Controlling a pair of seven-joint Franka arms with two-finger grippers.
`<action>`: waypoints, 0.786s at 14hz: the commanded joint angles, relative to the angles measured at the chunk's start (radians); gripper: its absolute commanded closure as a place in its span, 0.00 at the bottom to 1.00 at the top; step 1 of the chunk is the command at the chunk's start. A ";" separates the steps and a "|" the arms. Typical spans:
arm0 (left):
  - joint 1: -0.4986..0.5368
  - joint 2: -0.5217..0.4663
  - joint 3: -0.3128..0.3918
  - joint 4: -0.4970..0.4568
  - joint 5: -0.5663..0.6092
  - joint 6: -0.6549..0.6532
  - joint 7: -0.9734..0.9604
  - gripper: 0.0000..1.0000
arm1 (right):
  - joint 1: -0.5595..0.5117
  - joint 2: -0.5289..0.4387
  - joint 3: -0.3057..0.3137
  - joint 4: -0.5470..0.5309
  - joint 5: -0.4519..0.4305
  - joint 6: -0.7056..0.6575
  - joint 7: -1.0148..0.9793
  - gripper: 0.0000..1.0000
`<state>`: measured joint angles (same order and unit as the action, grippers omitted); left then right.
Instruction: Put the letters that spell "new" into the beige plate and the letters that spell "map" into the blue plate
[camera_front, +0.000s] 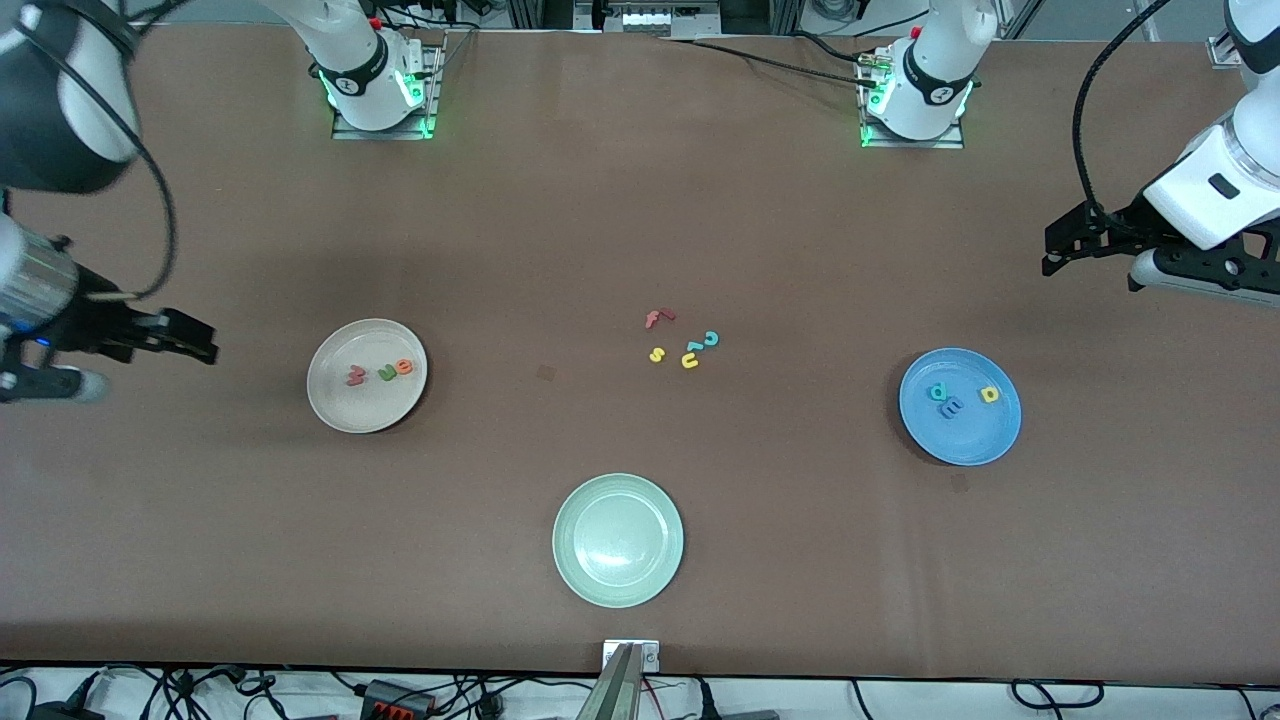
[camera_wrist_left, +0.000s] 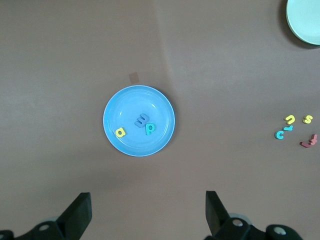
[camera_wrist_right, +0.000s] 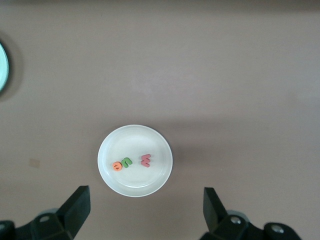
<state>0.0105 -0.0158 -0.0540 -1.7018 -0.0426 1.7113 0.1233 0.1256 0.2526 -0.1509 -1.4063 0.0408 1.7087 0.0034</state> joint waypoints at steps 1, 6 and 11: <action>0.000 -0.023 -0.004 -0.019 0.007 0.008 -0.004 0.00 | -0.081 -0.048 0.056 -0.023 -0.010 -0.007 -0.014 0.00; -0.003 -0.023 -0.004 -0.018 0.007 0.008 -0.004 0.00 | -0.087 -0.122 0.050 -0.028 -0.027 -0.116 -0.052 0.00; -0.004 -0.023 -0.004 -0.016 0.007 0.008 -0.004 0.00 | -0.080 -0.275 0.054 -0.264 -0.058 -0.058 -0.042 0.00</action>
<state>0.0093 -0.0166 -0.0555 -1.7018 -0.0426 1.7113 0.1233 0.0558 0.0753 -0.1165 -1.5264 0.0065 1.5987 -0.0348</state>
